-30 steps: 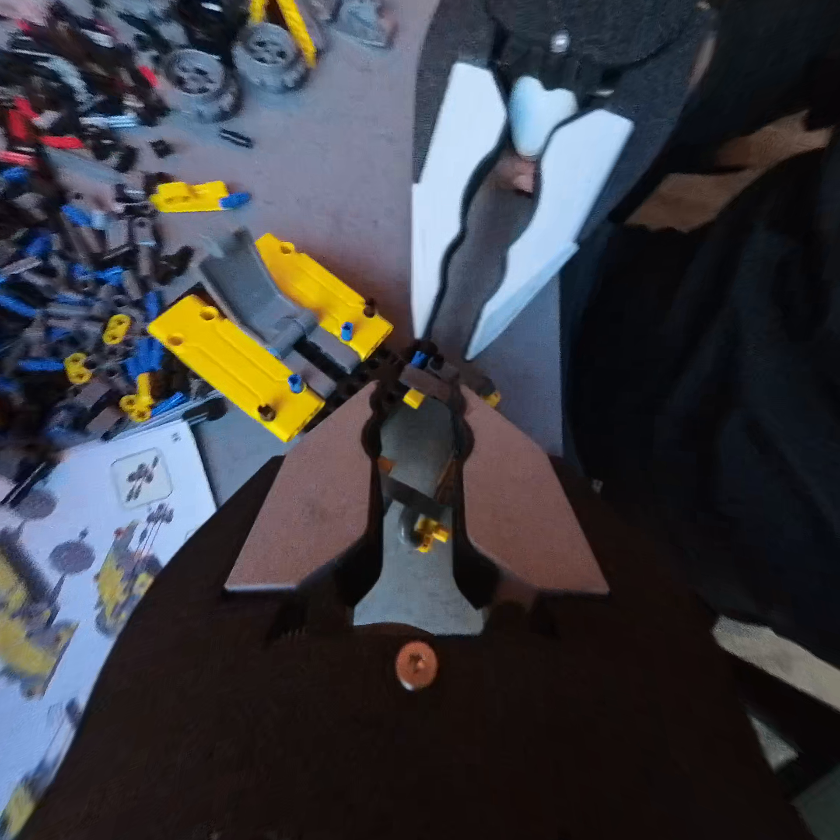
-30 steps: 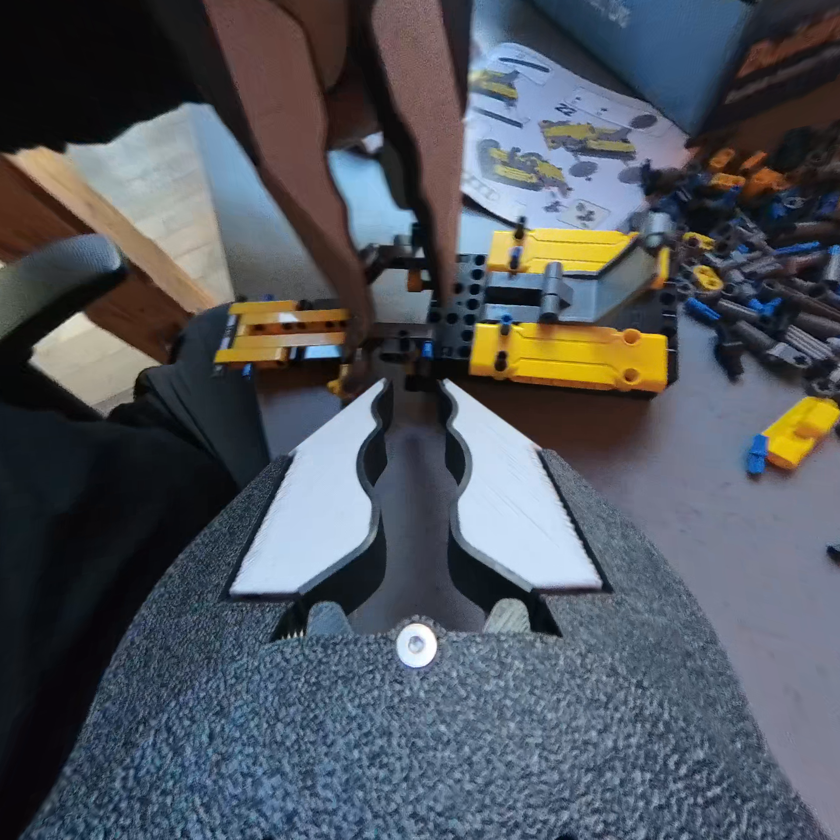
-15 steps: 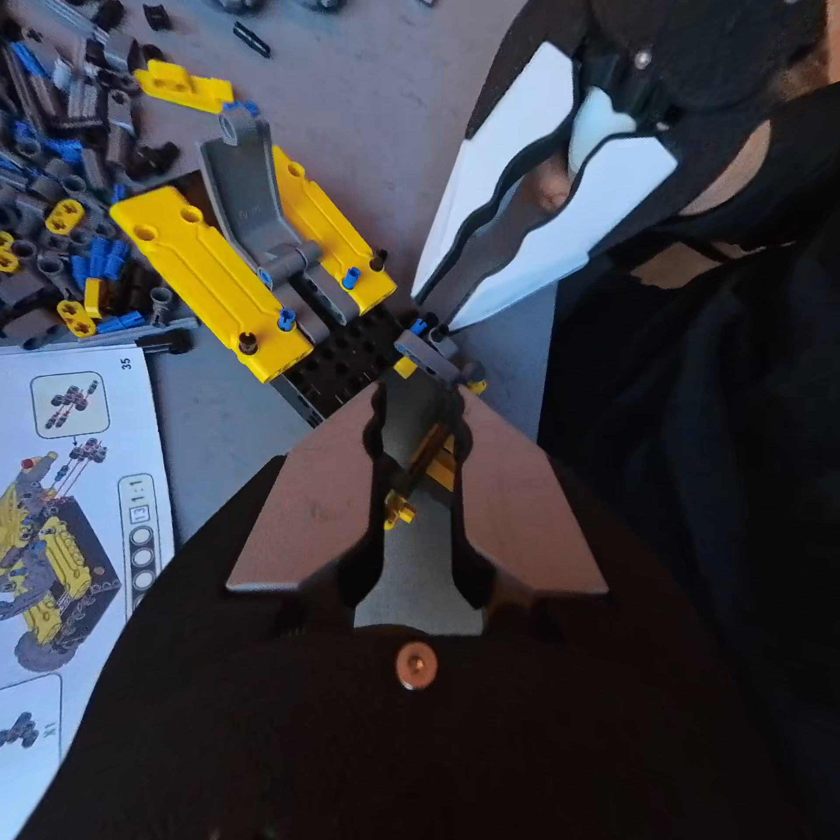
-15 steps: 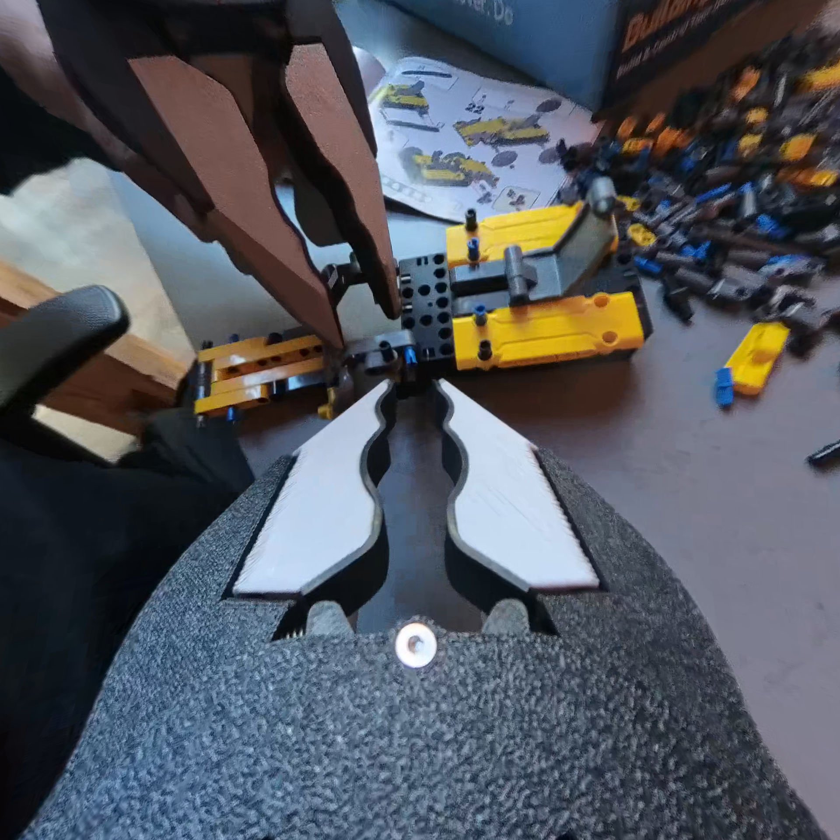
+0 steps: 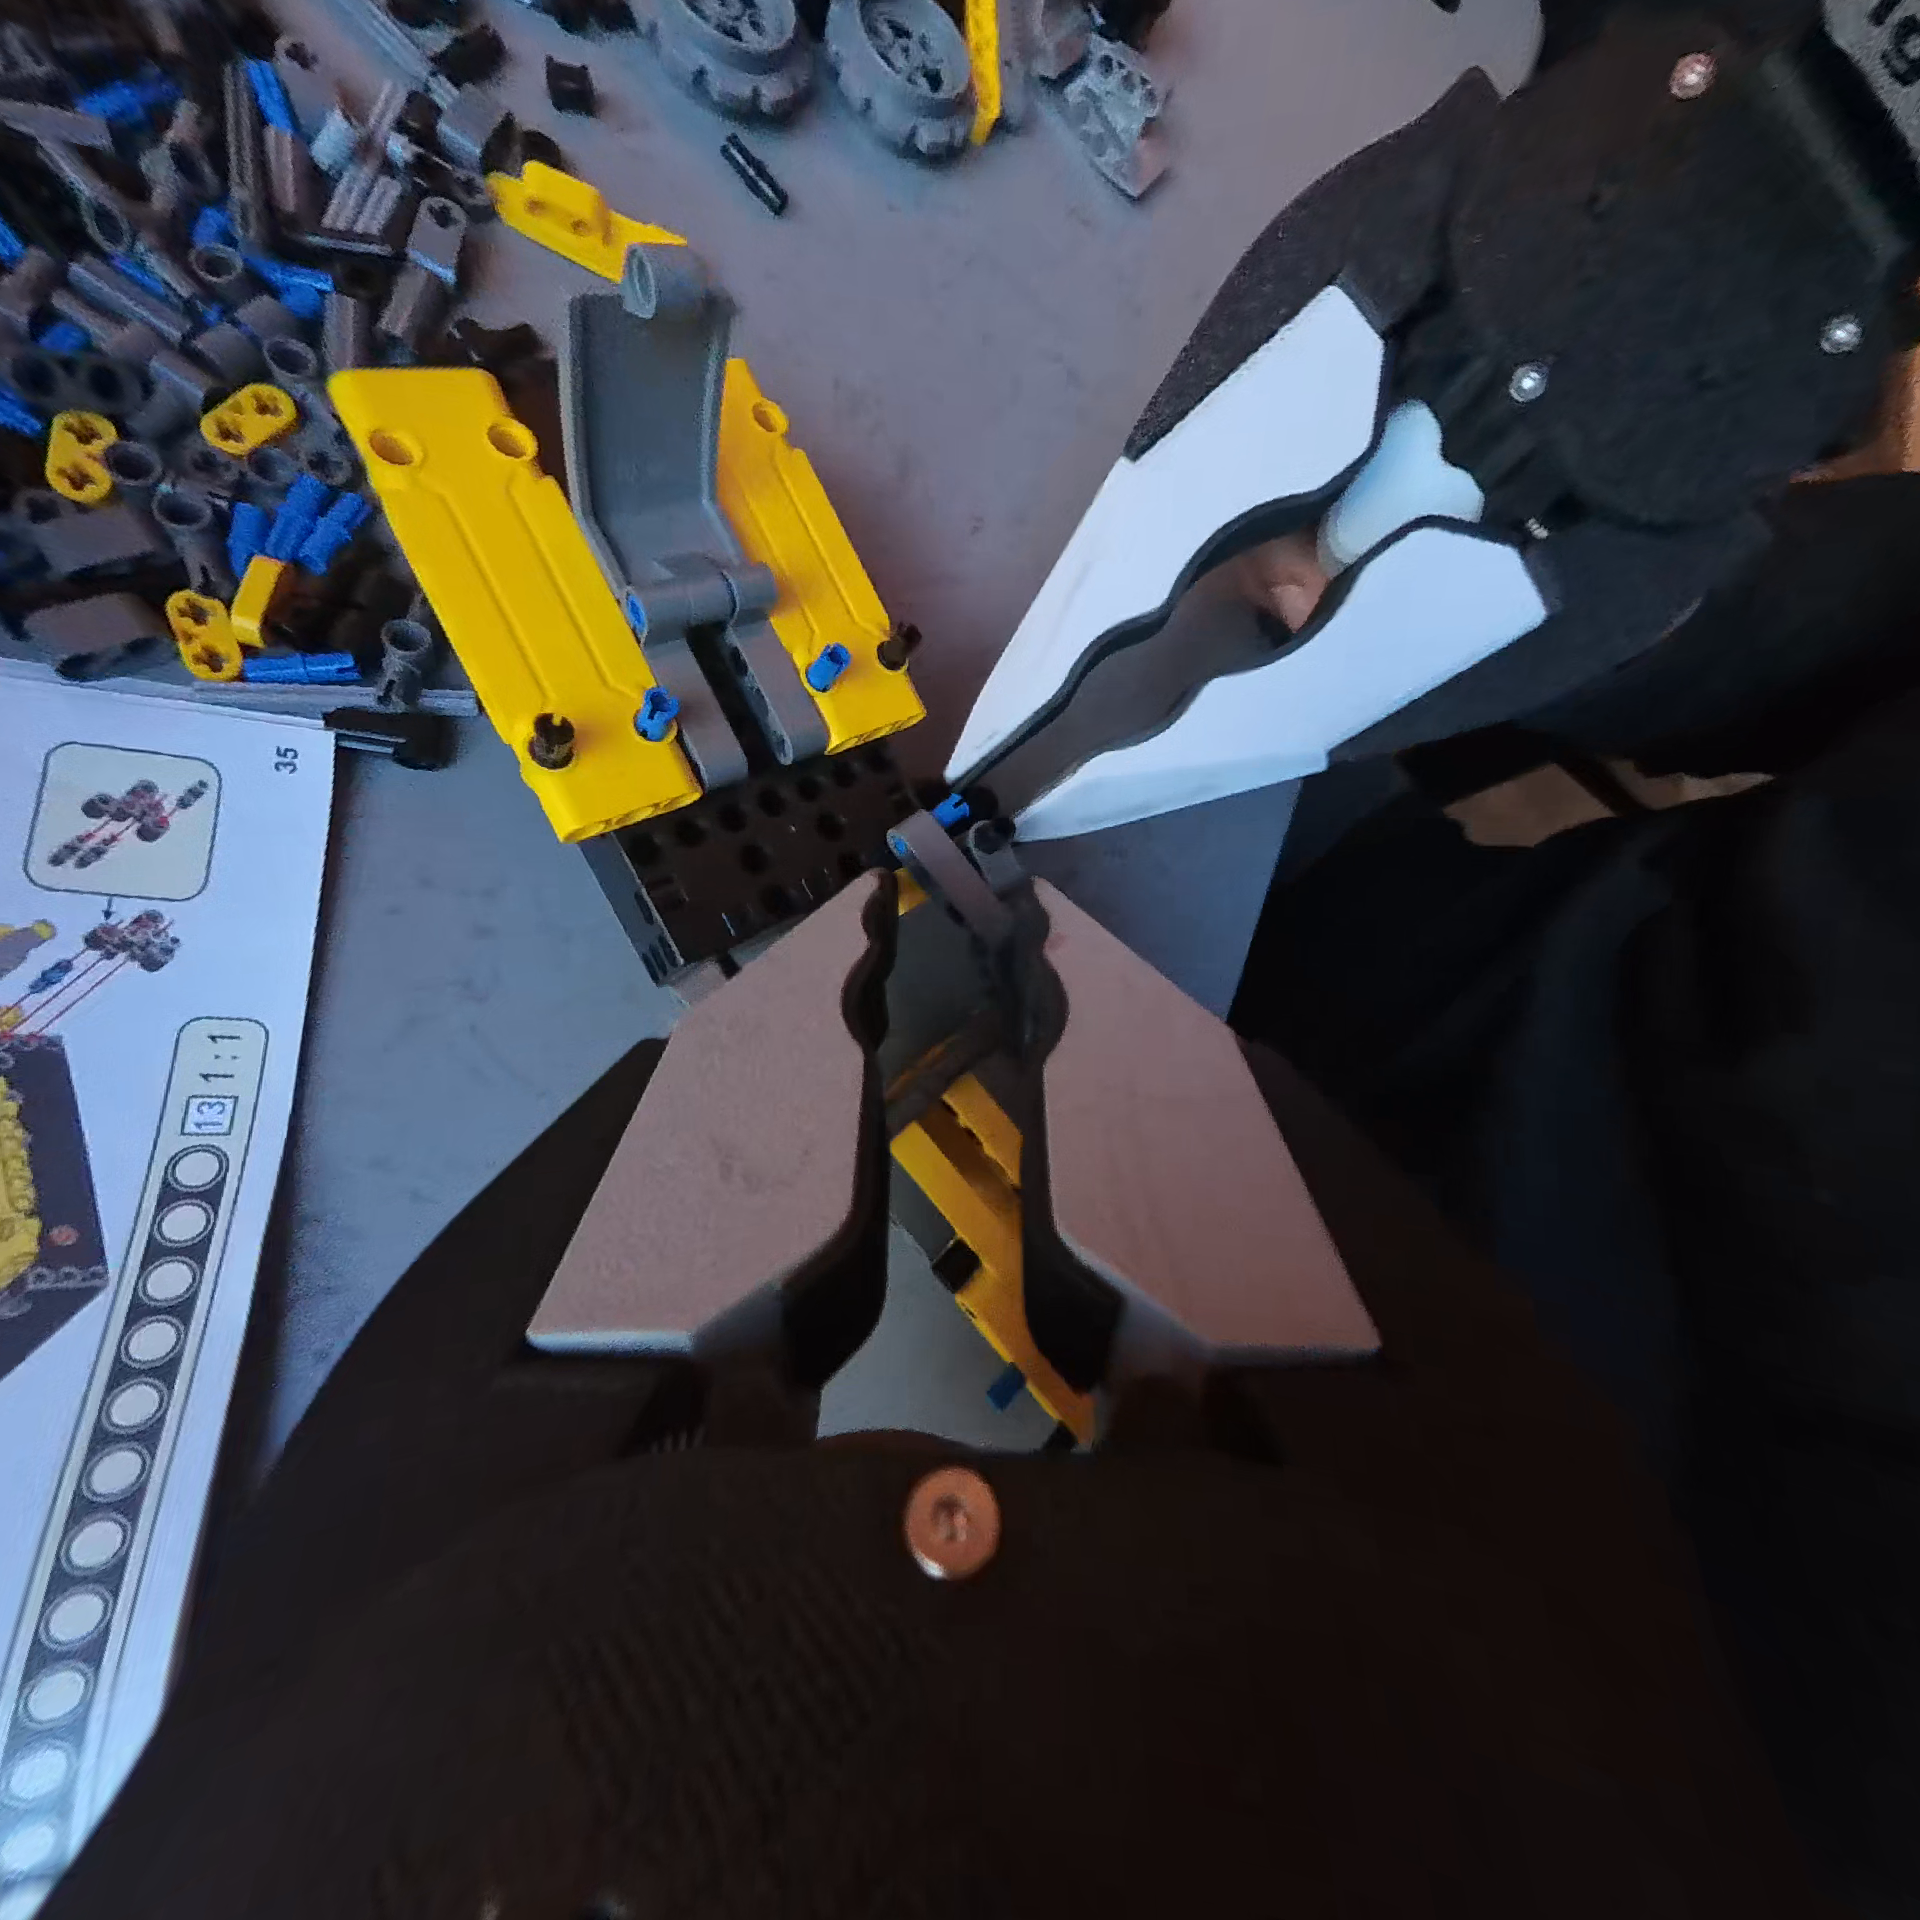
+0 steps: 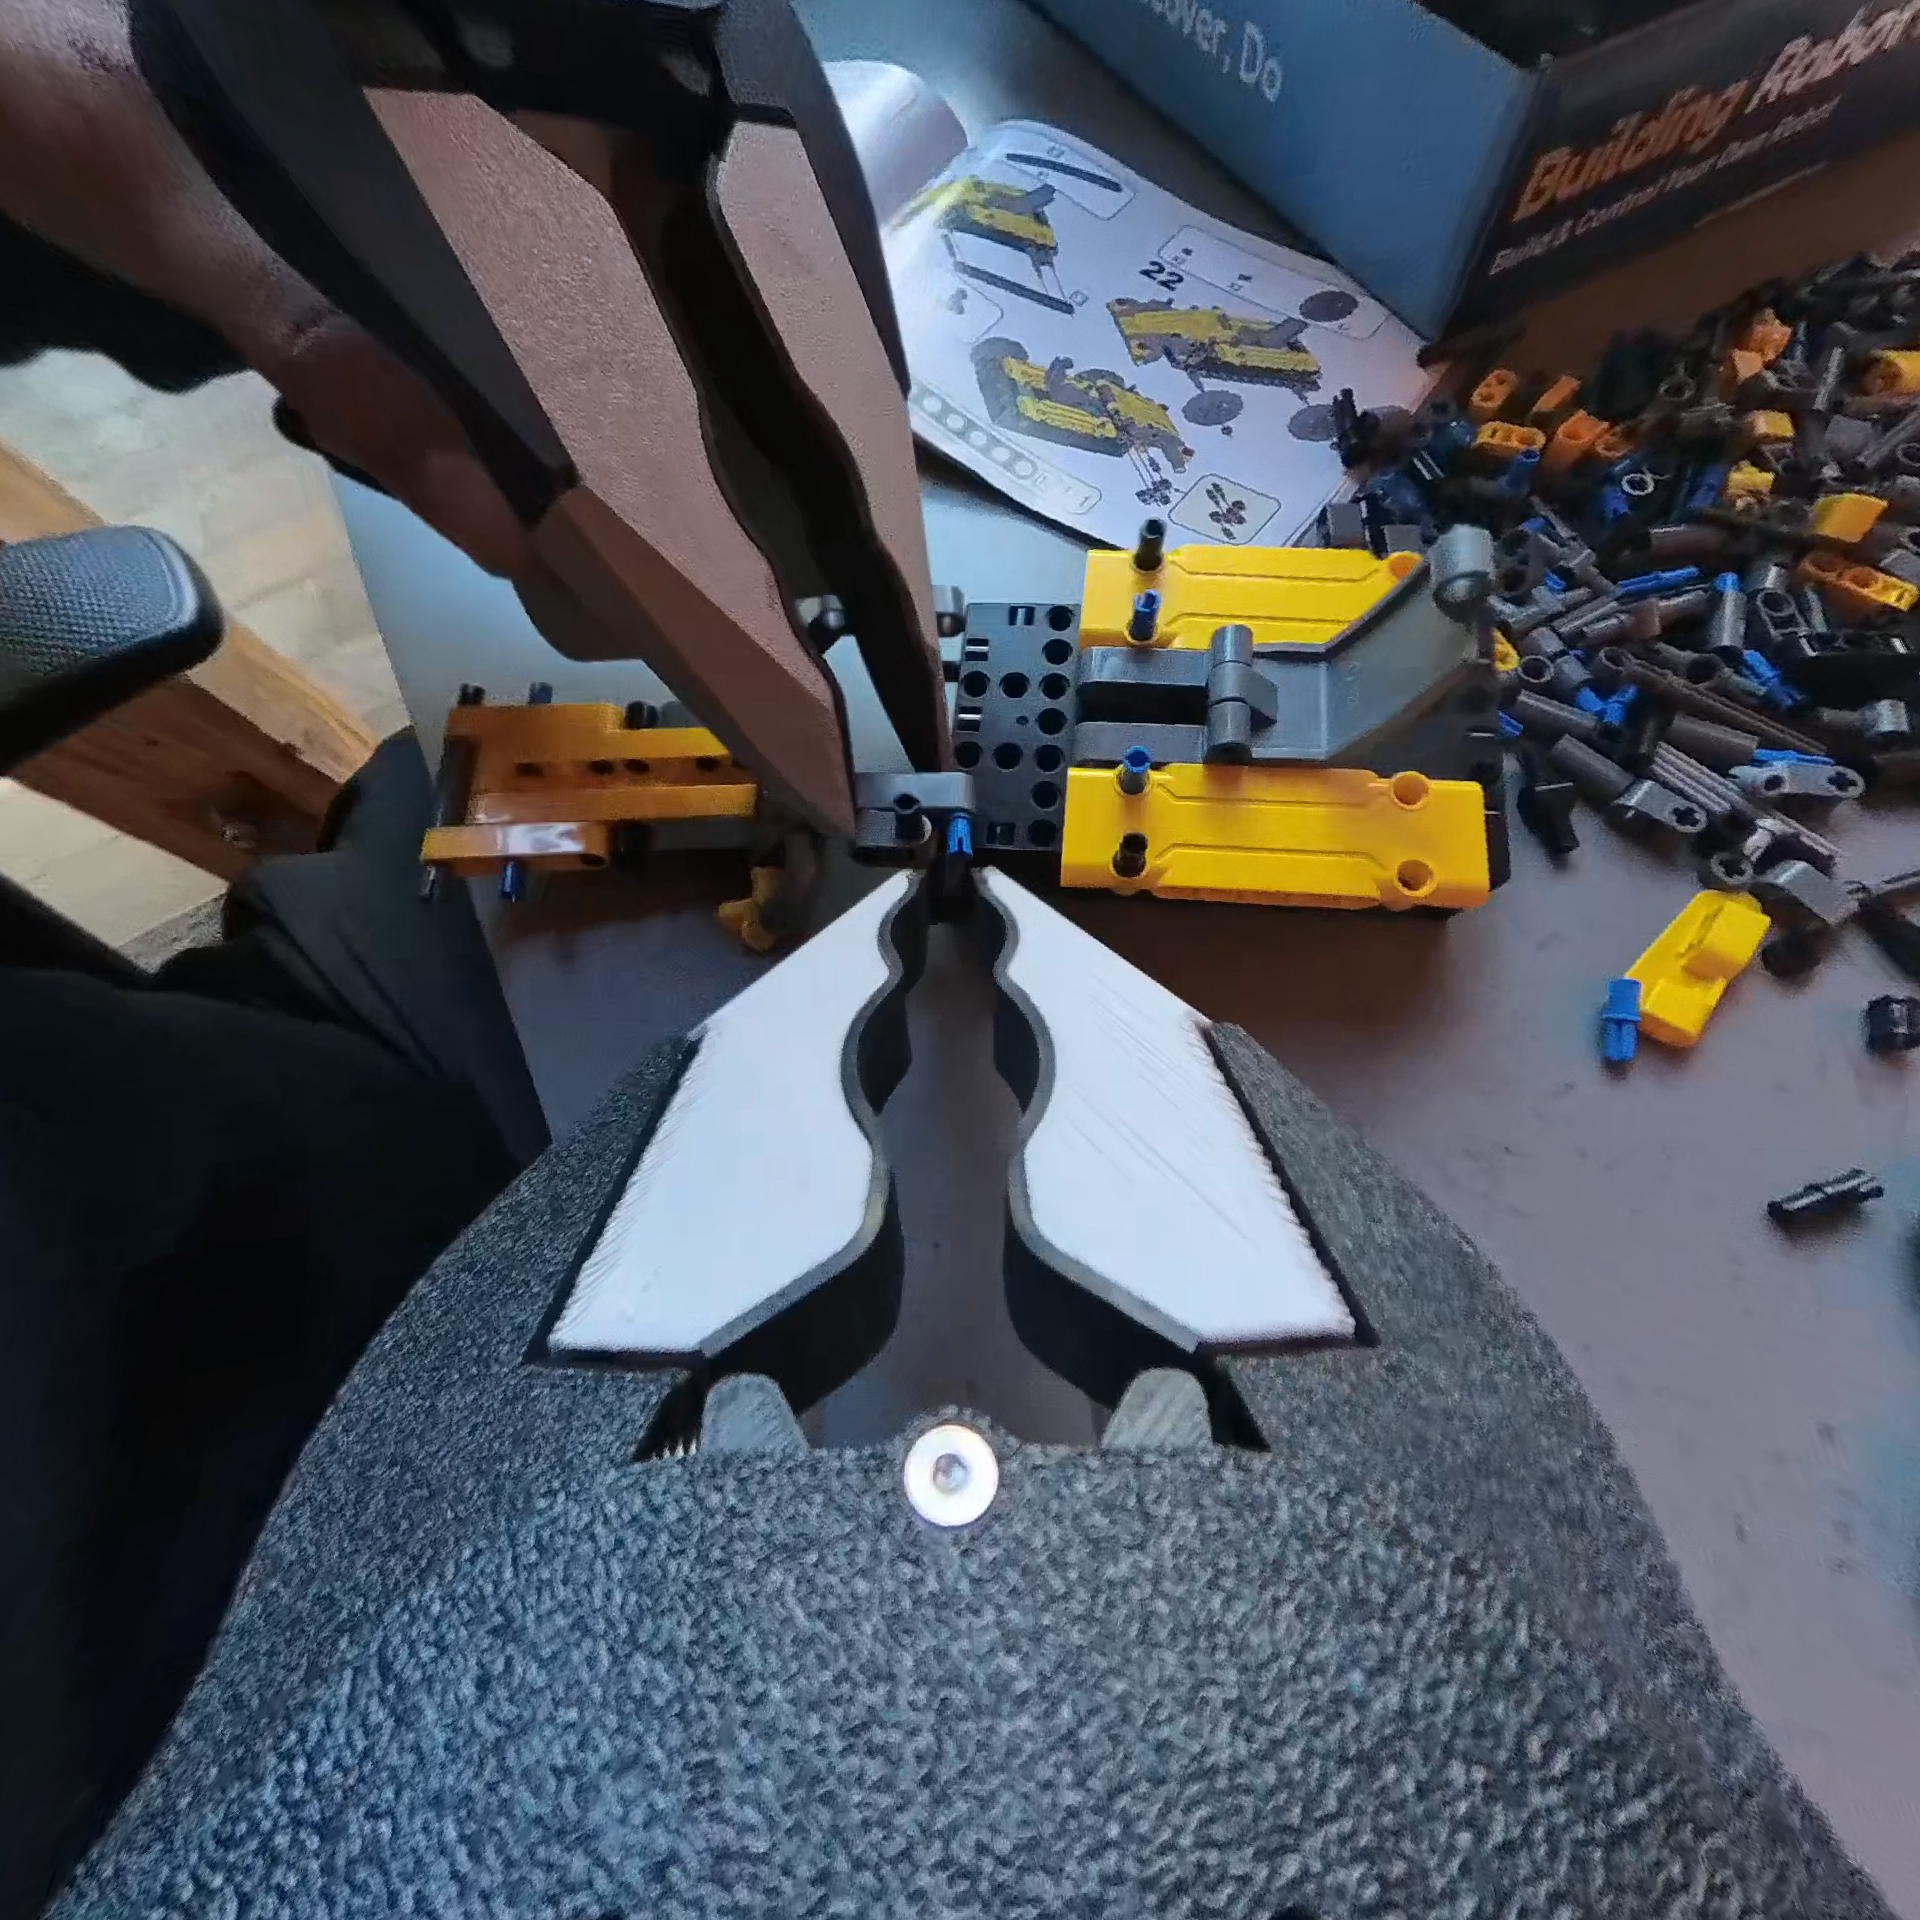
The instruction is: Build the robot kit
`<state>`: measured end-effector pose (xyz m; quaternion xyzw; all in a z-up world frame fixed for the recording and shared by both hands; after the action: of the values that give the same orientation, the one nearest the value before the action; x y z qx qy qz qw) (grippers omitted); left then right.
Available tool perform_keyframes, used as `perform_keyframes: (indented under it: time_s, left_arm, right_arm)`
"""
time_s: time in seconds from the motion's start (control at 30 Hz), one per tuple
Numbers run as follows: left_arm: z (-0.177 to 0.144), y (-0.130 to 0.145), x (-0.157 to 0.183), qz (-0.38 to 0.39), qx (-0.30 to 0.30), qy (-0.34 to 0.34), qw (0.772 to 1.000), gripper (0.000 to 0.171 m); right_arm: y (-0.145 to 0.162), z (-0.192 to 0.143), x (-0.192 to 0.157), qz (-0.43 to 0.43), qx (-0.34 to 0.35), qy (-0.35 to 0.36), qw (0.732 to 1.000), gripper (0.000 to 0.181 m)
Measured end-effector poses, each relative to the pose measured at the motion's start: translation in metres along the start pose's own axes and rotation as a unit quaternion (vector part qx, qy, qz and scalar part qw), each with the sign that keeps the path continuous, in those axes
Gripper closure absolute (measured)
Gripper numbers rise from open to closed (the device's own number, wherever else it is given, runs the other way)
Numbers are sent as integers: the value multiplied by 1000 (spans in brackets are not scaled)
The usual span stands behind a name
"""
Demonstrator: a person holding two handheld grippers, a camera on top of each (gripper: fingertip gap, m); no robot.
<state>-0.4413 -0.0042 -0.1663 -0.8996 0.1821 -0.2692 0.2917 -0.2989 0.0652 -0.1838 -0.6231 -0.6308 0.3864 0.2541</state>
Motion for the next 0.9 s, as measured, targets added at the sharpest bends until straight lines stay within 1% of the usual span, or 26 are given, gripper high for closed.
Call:
perform_keyframes:
  time_s: [0.03,0.13,0.17,0.23,0.27,0.47,0.7,0.8,0.9]
  left_arm:
    - [0,0,3,2,3,-8,1000,157]
    - [2,-3,14,-3,2,-28,1000,139]
    - [3,-3,16,0,3,-44,999,140]
    - [6,-2,17,10,5,-86,996,151]
    - [7,-2,18,17,7,-102,995,153]
    - [12,-1,30,64,14,-177,982,154]
    - [13,4,27,42,48,-180,982,157]
    - [13,4,28,51,47,-185,980,156]
    - [14,2,30,78,30,-201,976,156]
  right_arm:
    - [0,0,1,-1,1,-4,1000,174]
    - [-1,0,3,4,0,-16,1000,174]
    - [-1,0,4,4,0,-20,1000,174]
    - [-1,1,5,3,-3,-20,1000,174]
    - [-1,1,6,2,-3,-17,1000,174]
    - [-1,1,9,12,-2,-14,1000,174]
    - [-1,0,8,4,4,6,1000,175]
    - [-1,0,8,7,8,8,1000,175]
    - [-1,0,7,5,9,11,1000,175]
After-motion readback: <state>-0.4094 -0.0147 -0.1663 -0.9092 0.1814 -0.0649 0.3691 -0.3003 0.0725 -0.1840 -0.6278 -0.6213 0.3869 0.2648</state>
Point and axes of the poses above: each gripper's, where its closed fingertips meet, z out along the fingers, y out of its underside, x = y × z across the jaws, the point moved 10 cm from there along -z, back along the fingers, and after that the axes turned 4 degrees about z, right-handed, at the moved point
